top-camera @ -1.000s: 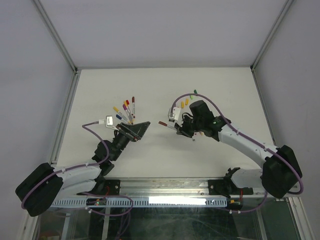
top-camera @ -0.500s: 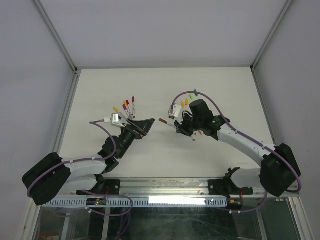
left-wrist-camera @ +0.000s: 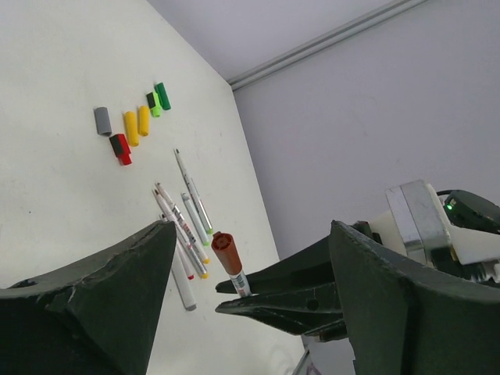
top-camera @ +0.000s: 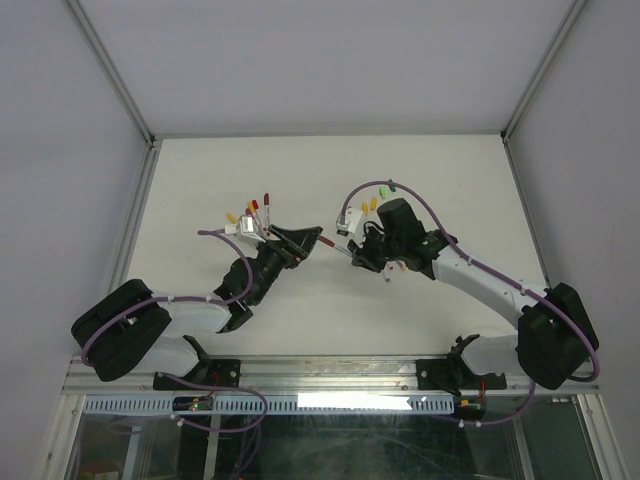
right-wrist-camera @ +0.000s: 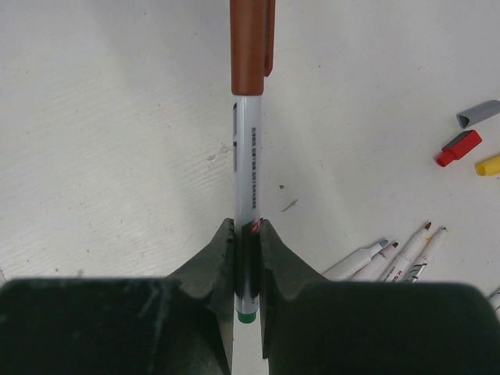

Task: Open the pen caps
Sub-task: Open the pen cap from the pen.

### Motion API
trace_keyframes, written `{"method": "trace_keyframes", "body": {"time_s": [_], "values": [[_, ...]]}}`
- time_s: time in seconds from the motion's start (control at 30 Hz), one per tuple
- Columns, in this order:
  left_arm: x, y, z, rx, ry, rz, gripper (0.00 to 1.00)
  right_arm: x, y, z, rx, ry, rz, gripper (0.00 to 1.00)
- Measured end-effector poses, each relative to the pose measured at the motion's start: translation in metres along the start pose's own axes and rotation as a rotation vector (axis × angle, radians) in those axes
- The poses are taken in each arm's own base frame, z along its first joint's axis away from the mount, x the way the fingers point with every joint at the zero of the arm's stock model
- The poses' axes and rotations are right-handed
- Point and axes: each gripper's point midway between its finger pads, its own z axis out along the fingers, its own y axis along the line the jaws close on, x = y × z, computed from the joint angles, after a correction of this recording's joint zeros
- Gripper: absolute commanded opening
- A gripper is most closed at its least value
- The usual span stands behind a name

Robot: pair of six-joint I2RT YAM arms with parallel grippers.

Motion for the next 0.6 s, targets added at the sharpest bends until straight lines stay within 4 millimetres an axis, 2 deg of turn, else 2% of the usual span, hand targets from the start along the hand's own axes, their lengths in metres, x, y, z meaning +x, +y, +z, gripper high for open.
{"method": "trace_keyframes", "body": {"time_s": [0.07,0.2,0.4,0.53,0.57,0.6], "values": [[0.004,0.001,0.006,-0.009,0.006,0.0,0.68,-0.001,0.0,0.0,0.001,-0.001,0.004,0.0],[0.013,0.002,0.019,-0.018,0.02,-0.002,0.6,-0.004,-0.002,0.0,0.006,-0.01,0.005,0.0],[0.026,0.01,0.035,-0.049,0.043,-0.011,0.3,-0.006,-0.002,-0.001,0.008,-0.015,0.007,0.0],[0.034,0.015,0.038,-0.062,0.064,-0.012,0.05,-0.006,-0.002,-0.001,0.008,-0.014,0.009,0.0],[0.034,0.013,0.038,-0.058,0.064,-0.022,0.0,-0.005,-0.002,-0.001,0.008,-0.012,0.011,0.0],[0.034,0.011,0.039,-0.053,0.062,-0.026,0.0,-0.005,-0.002,0.0,0.007,-0.011,0.012,0.0]]}}
